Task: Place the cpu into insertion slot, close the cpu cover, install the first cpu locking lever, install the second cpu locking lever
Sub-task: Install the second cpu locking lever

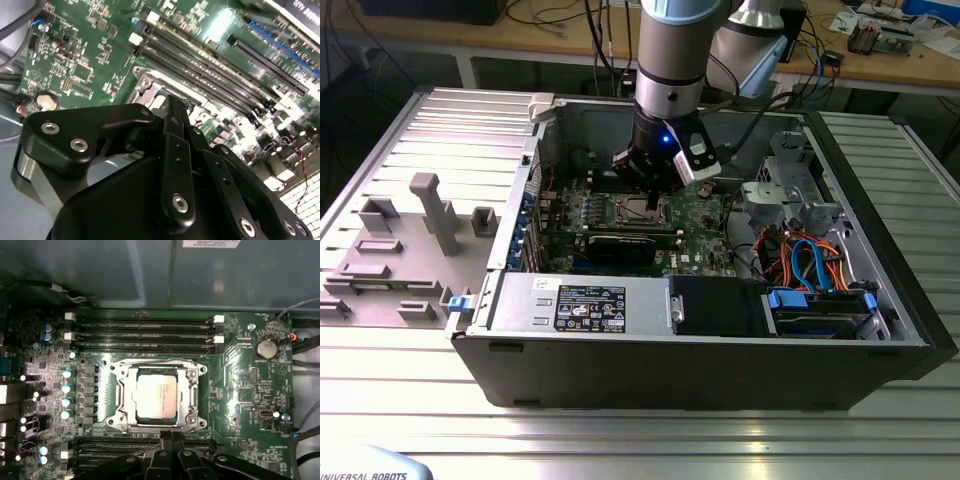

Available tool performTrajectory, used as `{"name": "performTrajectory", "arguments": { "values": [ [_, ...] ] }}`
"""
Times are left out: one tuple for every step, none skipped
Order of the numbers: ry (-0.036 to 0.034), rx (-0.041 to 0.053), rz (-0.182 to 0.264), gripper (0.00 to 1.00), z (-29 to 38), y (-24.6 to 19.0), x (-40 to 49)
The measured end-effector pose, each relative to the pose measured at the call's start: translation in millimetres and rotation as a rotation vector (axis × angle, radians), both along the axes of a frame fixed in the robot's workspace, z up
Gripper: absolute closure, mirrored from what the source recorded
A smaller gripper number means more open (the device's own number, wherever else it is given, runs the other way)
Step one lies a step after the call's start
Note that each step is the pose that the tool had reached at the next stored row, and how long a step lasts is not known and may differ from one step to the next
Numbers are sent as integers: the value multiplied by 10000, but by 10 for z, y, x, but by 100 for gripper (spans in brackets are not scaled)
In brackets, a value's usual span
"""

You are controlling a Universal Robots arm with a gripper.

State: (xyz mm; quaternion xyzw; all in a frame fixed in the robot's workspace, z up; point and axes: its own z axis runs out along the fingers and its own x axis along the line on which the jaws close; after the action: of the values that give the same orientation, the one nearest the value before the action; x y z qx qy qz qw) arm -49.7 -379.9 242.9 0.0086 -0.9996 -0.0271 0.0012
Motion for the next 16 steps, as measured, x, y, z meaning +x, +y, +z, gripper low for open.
{"name": "performTrajectory", "arguments": {
  "values": [
    [5,70,0,89,-16,-73,-82],
    [10,104,-1,89,-57,-102,-207],
    [11,147,1,89,-65,-109,-225],
    [11,149,0,89,-65,-109,-225],
    [11,148,0,89,-64,-110,-225],
    [11,148,0,89,-65,-110,-225],
    [11,148,0,89,-65,-110,-226],
    [11,148,0,89,-64,-110,-225],
    [11,152,0,89,-65,-110,-225],
    [11,158,0,89,-65,-110,-225],
    [11,158,0,89,-65,-110,-225],
    [11,157,0,89,-64,-110,-225],
    [11,158,0,89,-64,-109,-226],
    [11,158,0,89,-65,-110,-225],
    [11,157,0,89,-64,-110,-225],
    [11,158,0,89,-65,-110,-225]
  ]
}}
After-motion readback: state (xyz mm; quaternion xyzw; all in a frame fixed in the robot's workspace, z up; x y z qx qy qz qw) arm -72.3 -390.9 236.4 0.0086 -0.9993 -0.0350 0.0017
